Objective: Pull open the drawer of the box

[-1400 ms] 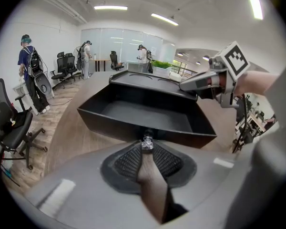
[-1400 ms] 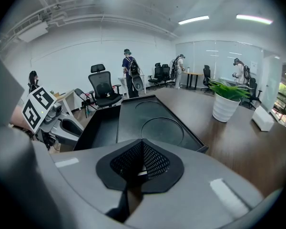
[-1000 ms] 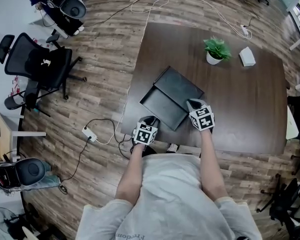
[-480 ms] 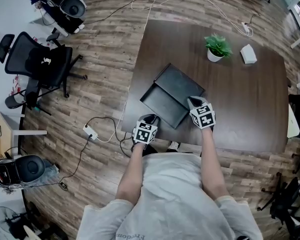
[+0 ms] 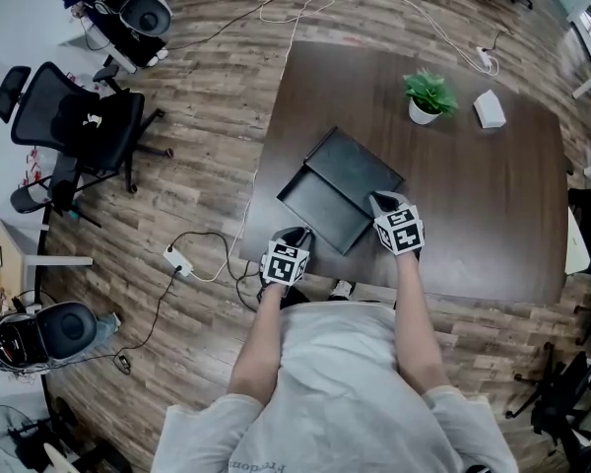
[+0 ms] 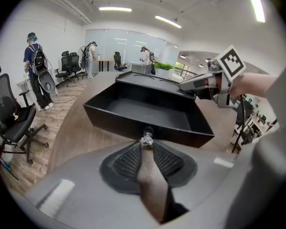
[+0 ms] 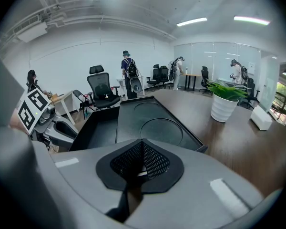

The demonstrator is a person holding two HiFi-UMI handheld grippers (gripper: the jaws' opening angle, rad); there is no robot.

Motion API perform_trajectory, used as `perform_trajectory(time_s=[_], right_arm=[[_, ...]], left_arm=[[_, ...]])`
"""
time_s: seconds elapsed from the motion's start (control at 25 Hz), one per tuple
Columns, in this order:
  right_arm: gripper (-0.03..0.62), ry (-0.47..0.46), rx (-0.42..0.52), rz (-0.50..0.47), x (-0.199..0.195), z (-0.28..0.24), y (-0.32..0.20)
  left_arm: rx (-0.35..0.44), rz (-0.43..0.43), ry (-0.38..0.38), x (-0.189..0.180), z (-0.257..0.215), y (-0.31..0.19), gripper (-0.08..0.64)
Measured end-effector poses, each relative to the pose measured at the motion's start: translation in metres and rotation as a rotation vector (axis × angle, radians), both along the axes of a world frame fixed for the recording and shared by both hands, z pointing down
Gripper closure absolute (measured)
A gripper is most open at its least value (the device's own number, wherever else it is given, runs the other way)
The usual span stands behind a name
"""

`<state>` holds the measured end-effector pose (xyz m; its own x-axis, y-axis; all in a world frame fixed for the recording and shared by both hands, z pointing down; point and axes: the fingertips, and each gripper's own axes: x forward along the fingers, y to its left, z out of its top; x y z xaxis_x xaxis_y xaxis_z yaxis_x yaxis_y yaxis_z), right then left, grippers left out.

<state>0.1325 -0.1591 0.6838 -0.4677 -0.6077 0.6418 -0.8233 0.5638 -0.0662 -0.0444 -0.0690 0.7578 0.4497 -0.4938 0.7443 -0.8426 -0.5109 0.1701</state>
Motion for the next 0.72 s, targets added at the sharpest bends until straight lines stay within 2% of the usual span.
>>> perform_trajectory(time_s=[0.24,0.48,0.72], right_arm=[[0.591,-0.010,0.001,0.025,0.001,-0.001,0.000],[0.591,0.006,-0.017,0.007,-0.007,0.000,0.009],[0.591,-0.050,-0.045,-0.031,-0.021,-0.002,0.025]], left_arm=[[0.021,-0.050,0.007,-0.012,-0.008,-0.002,0.423],[0.070,-0.143,0.053,-0.025,-0.027,-0.016,0.424],[0.111,-0.131,0.056,-0.018,-0.048,-0.026,0.425]])
